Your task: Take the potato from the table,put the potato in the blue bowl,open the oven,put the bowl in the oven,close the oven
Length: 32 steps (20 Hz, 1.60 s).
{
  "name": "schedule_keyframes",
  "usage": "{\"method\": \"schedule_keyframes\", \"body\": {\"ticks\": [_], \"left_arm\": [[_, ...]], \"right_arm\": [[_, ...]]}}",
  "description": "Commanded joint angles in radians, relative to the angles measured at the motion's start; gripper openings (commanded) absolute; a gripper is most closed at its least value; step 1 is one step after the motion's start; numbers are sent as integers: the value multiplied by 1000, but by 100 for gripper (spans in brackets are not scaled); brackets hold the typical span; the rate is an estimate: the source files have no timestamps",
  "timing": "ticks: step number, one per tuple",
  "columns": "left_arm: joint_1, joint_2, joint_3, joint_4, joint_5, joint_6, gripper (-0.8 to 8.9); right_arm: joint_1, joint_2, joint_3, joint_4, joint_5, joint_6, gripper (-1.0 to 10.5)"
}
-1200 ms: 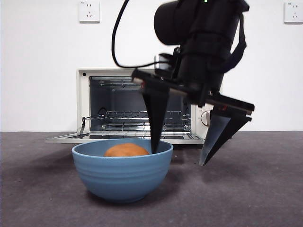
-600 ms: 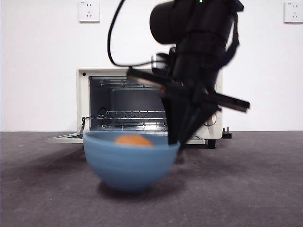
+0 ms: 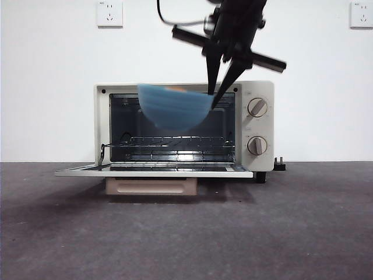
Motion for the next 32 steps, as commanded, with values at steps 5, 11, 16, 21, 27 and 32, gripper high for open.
{"method": "schedule_keyframes", "body": {"ticks": [5, 11, 16, 21, 27, 32], "left_arm": [[-2, -3, 2, 3, 0, -10, -5], [-2, -3, 2, -11, 0, -10, -5], [-2, -3, 2, -8, 0, -10, -5], [-2, -3, 2, -42, 0, -6, -5], [-2, -3, 2, -39, 0, 2, -5], [-2, -3, 2, -40, 0, 1, -5]], "right_arm": [[-29, 126, 150, 4, -16, 251, -12], [-61, 144, 149, -14, 61, 430, -12], [-79, 146, 149, 17, 90, 516, -12], [-80, 186, 149, 49, 97, 534, -12], [-80, 191, 149, 69, 100, 534, 7], [-80, 191, 149, 89, 100, 504, 117]]}}
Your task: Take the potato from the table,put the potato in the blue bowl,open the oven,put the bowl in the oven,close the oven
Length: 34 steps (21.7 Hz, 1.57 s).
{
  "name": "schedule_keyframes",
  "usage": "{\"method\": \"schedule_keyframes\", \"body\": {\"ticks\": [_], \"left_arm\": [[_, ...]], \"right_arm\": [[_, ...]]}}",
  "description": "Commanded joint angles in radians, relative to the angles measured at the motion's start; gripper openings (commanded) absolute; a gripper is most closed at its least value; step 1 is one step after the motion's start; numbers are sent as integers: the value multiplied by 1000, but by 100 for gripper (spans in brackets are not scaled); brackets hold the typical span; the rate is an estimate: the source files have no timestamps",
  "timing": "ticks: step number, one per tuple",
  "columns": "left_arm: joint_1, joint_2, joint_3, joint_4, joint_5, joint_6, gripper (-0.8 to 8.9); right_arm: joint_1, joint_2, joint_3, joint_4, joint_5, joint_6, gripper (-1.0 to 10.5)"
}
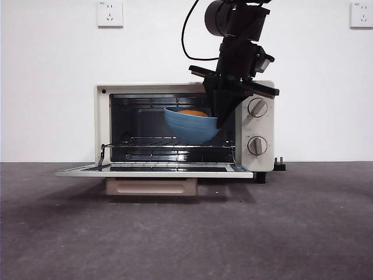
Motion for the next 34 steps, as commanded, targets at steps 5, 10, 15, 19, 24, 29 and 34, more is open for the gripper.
{"method": "schedule_keyframes", "body": {"ticks": [5, 10, 15, 19, 24, 29, 34], "left_arm": [[-2, -3, 2, 2, 0, 4, -5], [-2, -3, 2, -10, 0, 4, -5], [-2, -3, 2, -11, -1, 5, -5], [-2, -3, 2, -3, -31, 5, -5], [2, 1, 2, 46, -79, 7, -6], [29, 29, 2, 122, -78, 25, -7], [77, 114, 2, 145, -63, 57, -7]], "right_arm": [[0, 8, -2, 40, 6, -48, 226], [0, -5, 55, 45, 29, -130, 225], [11, -6, 224, -32, 88, -297, 221], [19, -6, 373, -156, 135, -484, 221], [48, -6, 567, -343, 312, -708, 219], [74, -83, 604, -343, 345, -875, 217], [82, -168, 603, -343, 413, -996, 77]]}}
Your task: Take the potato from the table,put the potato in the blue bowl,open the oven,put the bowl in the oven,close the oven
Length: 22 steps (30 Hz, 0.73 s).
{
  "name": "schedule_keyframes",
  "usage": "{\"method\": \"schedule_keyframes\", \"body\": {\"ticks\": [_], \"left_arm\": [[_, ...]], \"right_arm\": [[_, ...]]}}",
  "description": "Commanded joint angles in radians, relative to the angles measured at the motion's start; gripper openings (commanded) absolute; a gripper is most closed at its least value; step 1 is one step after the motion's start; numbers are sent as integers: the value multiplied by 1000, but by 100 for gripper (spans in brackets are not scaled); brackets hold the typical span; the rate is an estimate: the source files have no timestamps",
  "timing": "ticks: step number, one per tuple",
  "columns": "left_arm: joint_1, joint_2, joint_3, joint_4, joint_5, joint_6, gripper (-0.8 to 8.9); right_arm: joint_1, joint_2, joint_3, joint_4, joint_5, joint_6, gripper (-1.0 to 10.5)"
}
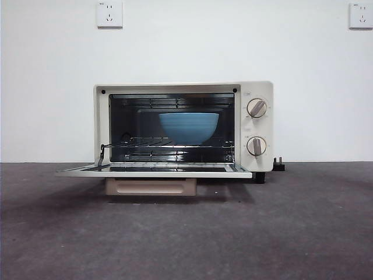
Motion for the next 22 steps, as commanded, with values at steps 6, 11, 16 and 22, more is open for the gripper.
{"method": "schedule_keyframes", "body": {"ticks": [6, 11, 16, 22], "left_arm": [[113, 188, 1, 97, 123, 69, -7], [182, 321, 1, 168, 241, 69, -7], [219, 461, 1, 202, 303, 69, -7], [256, 607, 1, 253, 354, 56, -7]], "right_arm": [[-5, -124, -14, -22, 224, -164, 54], [-37, -202, -70, -22, 251, -196, 54], [-106, -312, -229, -22, 253, -198, 54], [-246, -462, -483, -22, 241, -192, 54]]}}
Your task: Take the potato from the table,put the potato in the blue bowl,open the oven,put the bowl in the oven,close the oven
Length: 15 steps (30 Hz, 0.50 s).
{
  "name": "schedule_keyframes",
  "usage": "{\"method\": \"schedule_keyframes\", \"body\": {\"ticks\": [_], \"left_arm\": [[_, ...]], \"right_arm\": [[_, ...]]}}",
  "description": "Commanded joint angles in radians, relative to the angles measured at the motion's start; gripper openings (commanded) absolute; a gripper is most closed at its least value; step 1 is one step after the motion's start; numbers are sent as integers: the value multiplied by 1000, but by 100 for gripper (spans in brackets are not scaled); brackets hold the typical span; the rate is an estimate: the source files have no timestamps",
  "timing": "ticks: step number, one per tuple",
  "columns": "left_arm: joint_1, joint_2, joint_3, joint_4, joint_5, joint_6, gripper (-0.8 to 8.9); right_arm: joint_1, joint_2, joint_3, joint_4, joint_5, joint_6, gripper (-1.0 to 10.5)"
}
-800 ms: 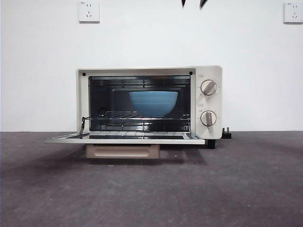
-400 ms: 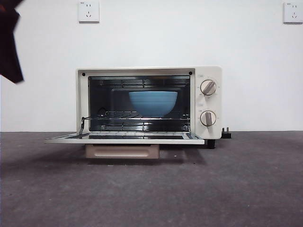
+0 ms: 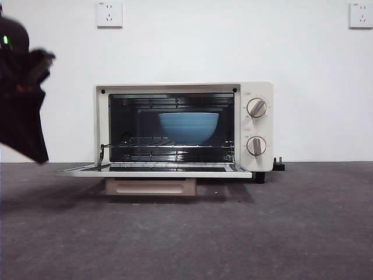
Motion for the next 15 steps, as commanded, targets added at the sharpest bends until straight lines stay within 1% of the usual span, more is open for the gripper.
{"method": "schedule_keyframes", "body": {"ticks": [1, 3, 5, 10, 15], "left_arm": [[21, 64, 1, 19, 48, 0, -7], [35, 100, 1, 36, 80, -8, -7], [51, 128, 1, 51, 101, -14, -7], [103, 176, 1, 87, 105, -58, -7], [156, 187, 1, 152, 114, -135, -7]], "right_arm": [[-63, -70, -122, -21, -22, 3, 54], [-112, -124, -203, -3, -52, -1, 54], [-158, -193, -295, 55, -104, -28, 54], [-279, -388, -541, 225, -324, -105, 54], [-387, -539, -748, 277, -433, -139, 54]]}}
